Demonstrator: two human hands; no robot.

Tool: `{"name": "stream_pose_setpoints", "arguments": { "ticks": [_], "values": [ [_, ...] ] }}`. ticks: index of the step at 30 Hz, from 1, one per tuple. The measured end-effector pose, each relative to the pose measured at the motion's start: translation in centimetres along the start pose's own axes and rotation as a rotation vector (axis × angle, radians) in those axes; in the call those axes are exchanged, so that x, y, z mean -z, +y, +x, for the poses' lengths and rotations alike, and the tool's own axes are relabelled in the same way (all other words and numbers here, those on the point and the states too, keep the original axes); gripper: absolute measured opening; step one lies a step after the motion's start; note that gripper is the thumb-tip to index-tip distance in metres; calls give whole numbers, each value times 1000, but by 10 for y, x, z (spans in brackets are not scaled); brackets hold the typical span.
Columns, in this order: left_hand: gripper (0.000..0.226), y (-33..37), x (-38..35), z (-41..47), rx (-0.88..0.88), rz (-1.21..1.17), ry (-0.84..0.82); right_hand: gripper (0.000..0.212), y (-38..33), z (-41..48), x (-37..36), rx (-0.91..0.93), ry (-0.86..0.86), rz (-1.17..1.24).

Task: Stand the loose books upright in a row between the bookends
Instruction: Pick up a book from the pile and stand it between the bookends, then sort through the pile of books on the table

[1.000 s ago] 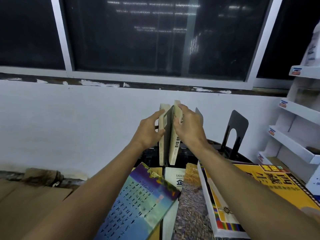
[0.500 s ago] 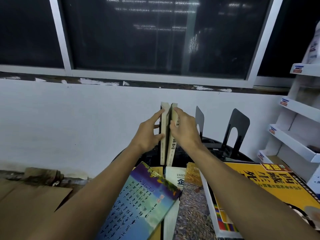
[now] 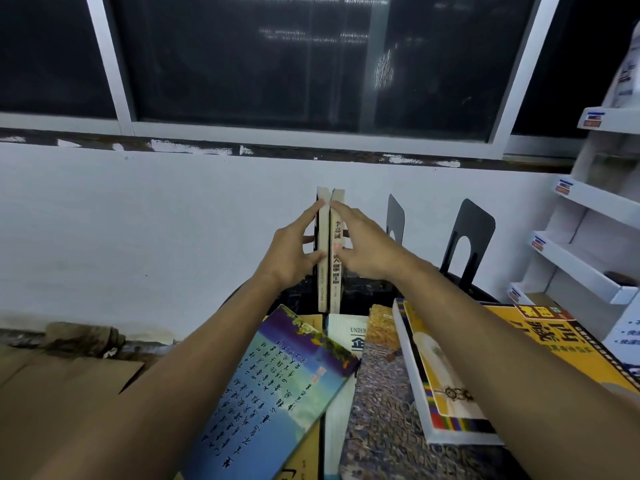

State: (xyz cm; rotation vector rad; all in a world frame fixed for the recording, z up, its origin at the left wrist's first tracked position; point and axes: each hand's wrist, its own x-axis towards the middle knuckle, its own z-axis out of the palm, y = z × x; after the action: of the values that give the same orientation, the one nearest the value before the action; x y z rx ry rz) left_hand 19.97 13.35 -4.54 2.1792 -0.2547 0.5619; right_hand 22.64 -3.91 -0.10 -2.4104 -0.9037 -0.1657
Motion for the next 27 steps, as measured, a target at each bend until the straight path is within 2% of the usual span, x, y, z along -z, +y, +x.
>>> {"name": "stream_pose_setpoints", "arguments": {
  "ticks": [9, 16, 20, 25, 27],
  "values": [
    [88, 5, 1, -4, 14, 27, 28, 69, 8, -5, -15, 58, 65, 45],
    [96, 16, 0, -2, 35, 151, -19, 79, 7, -19, -6, 62, 47, -20],
    [87, 29, 1, -7, 10, 174, -1, 80, 11, -37, 6, 33, 44, -83],
    [92, 53, 0, -19, 105, 307, 122, 71, 15, -74, 36, -22, 63, -138],
    [82, 70, -3, -26, 44, 285, 208, 65, 19, -95, 52, -63, 87, -148]
  ]
}}
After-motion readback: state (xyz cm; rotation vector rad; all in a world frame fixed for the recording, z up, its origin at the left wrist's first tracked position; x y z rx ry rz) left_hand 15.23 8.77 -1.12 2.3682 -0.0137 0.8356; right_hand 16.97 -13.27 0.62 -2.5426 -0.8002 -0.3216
